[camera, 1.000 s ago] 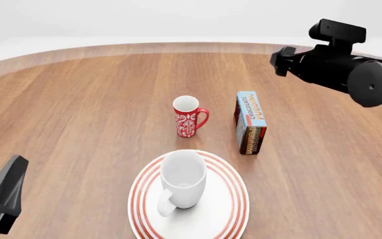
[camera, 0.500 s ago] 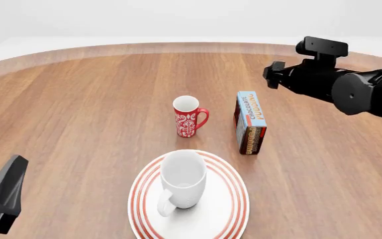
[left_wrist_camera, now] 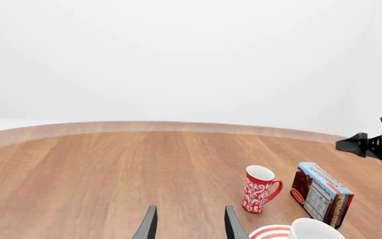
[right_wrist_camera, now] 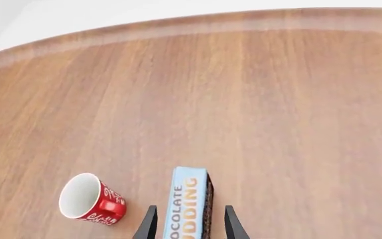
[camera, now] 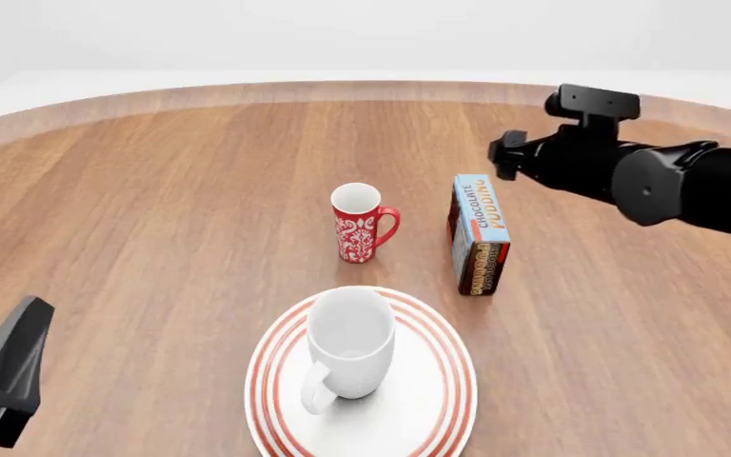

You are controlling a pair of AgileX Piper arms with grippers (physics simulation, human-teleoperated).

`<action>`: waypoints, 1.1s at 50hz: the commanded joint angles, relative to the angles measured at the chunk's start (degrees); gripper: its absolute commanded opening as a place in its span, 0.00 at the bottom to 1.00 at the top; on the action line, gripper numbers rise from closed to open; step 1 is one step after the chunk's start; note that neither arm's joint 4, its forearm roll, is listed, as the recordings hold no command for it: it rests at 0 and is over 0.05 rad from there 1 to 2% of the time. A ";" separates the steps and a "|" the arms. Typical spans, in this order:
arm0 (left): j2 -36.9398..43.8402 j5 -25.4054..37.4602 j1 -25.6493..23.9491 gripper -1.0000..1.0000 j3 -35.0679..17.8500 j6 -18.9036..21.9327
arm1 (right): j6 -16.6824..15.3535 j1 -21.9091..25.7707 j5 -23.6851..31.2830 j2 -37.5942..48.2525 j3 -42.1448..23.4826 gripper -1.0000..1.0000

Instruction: Pick up the white mug and put it on the plate, and put the chocolate pudding to the right of the plate.

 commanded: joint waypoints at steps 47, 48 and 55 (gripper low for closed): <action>0.14 -0.35 0.00 1.00 0.00 -0.23 | 0.90 1.88 -3.83 6.35 0.99 1.00; 0.14 -0.35 0.02 1.00 0.00 -0.25 | 0.88 1.89 -3.90 6.47 1.00 1.00; 0.08 -0.33 0.06 1.00 0.00 -0.33 | 0.89 1.97 -4.02 7.34 0.55 1.00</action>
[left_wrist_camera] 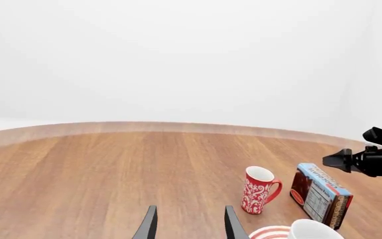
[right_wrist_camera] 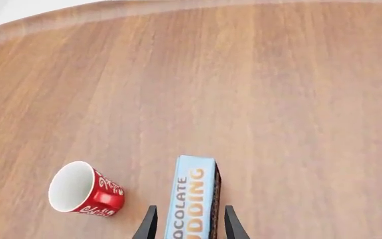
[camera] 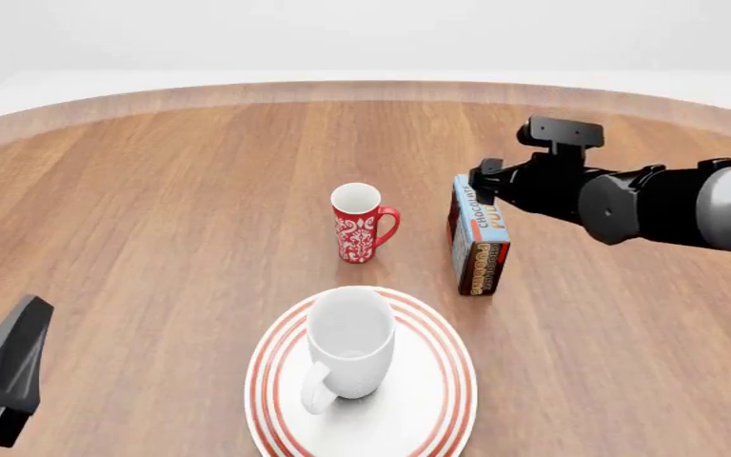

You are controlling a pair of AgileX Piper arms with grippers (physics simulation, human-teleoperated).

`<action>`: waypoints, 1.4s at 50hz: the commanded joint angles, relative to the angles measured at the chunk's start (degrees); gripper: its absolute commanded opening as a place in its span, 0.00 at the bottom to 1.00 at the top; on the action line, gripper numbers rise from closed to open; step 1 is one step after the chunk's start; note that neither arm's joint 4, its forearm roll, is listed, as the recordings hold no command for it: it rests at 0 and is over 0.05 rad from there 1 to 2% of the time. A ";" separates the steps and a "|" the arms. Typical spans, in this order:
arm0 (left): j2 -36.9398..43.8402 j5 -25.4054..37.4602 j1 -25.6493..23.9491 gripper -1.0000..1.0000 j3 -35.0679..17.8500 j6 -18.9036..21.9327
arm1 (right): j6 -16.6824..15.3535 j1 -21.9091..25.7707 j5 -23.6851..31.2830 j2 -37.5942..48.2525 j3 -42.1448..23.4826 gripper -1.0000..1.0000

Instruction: Pick up the white mug and put it on the plate, and put the chocolate pudding to the right of the plate.

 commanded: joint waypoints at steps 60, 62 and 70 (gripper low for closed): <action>-0.19 0.06 0.19 1.00 0.00 -0.71 | 0.14 0.88 -1.66 7.72 -1.91 1.00; -0.21 0.07 0.17 1.00 0.00 -0.70 | 0.13 0.88 -1.60 7.80 -1.98 1.00; -0.25 0.10 0.16 1.00 0.00 -0.80 | 0.45 0.73 -1.81 8.52 -1.96 1.00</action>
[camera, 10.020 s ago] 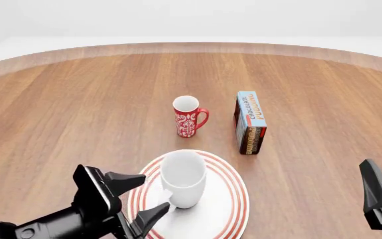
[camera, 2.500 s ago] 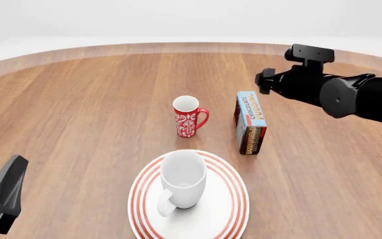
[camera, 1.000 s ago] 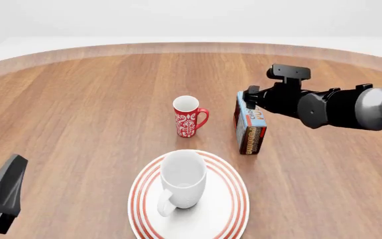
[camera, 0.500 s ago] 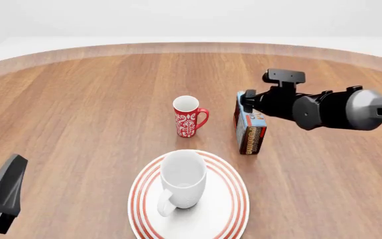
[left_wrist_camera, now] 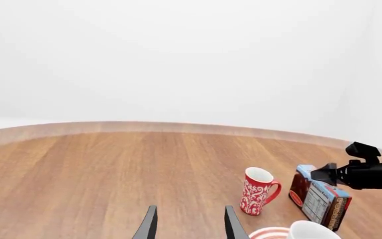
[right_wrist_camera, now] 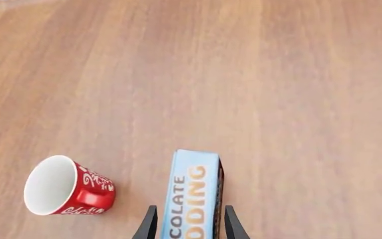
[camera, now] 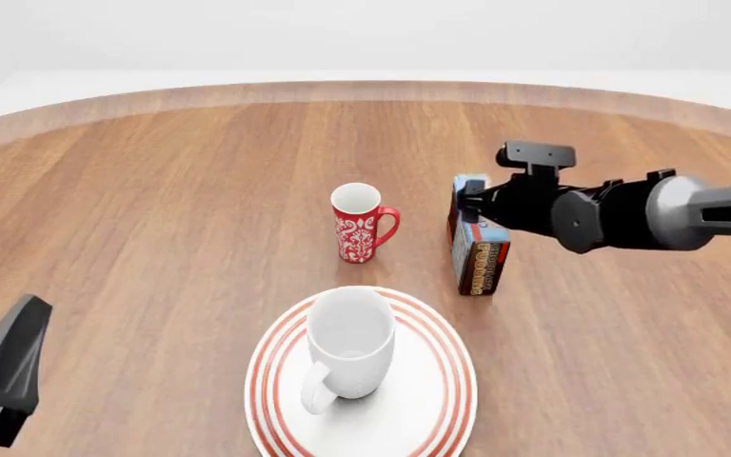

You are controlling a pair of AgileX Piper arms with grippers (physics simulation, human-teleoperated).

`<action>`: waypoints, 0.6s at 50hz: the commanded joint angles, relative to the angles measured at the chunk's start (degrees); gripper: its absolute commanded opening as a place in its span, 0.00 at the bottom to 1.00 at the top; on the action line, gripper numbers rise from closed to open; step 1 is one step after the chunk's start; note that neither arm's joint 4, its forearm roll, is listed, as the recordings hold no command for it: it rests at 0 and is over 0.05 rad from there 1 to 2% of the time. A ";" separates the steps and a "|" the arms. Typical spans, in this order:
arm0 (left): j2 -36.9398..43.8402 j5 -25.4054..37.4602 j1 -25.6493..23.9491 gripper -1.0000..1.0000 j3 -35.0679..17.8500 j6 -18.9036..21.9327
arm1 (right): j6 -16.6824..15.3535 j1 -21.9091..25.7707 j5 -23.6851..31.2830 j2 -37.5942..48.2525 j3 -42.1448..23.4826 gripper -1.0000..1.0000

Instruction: Pick up the white mug and put it on the plate, and put the chocolate pudding to the right of the plate.

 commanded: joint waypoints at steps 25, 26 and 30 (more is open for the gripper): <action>-0.07 -0.11 0.17 1.00 0.00 -0.20 | 0.61 0.16 -0.72 3.44 -0.27 1.00; -0.07 -0.12 0.17 1.00 0.00 -0.21 | 0.62 0.13 -0.78 3.54 -0.21 1.00; -0.07 -0.13 0.17 1.00 0.00 -0.24 | 0.61 -0.06 -1.03 3.94 -0.01 1.00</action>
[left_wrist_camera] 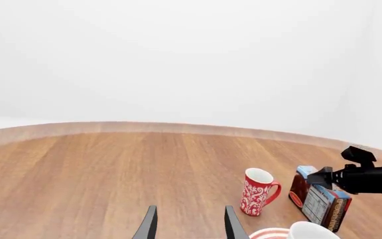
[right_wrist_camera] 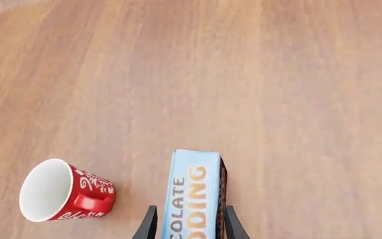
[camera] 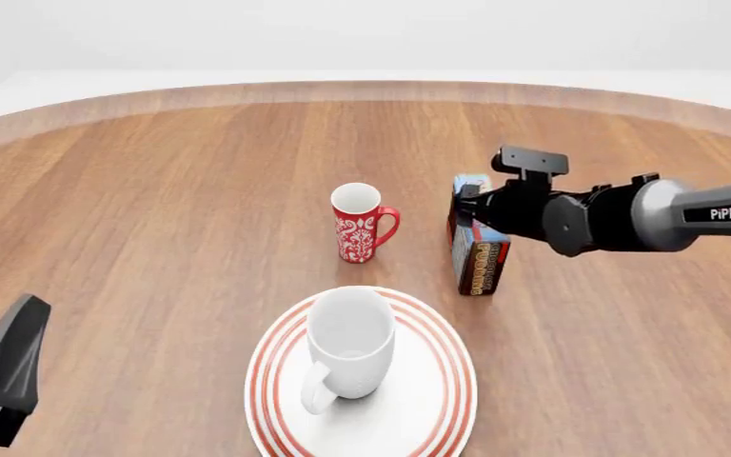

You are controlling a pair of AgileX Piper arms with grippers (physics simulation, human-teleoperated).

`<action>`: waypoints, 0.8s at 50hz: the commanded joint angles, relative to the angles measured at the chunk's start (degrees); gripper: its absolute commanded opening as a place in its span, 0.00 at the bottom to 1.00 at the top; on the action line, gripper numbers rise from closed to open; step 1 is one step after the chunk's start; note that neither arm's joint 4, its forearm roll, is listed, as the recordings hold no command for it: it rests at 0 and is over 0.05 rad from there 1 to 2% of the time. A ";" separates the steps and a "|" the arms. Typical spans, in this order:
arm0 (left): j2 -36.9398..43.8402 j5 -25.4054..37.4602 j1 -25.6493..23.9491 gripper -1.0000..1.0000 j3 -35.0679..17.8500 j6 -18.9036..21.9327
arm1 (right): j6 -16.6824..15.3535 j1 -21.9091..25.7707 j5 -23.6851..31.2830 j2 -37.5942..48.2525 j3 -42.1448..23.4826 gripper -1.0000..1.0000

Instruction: Pick up the white mug and put it on the plate, and put the chocolate pudding to the right of the plate.

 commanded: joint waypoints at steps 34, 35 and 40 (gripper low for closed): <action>0.00 -0.08 -0.02 1.00 0.00 -0.15 | -1.03 -2.01 0.40 -0.11 1.73 0.00; 0.00 -0.07 -0.06 1.00 0.00 -0.16 | -1.10 -2.02 0.44 -0.29 1.76 0.00; 0.00 -0.06 -0.04 1.00 0.00 -0.15 | -1.16 -2.15 0.76 -1.49 1.90 0.00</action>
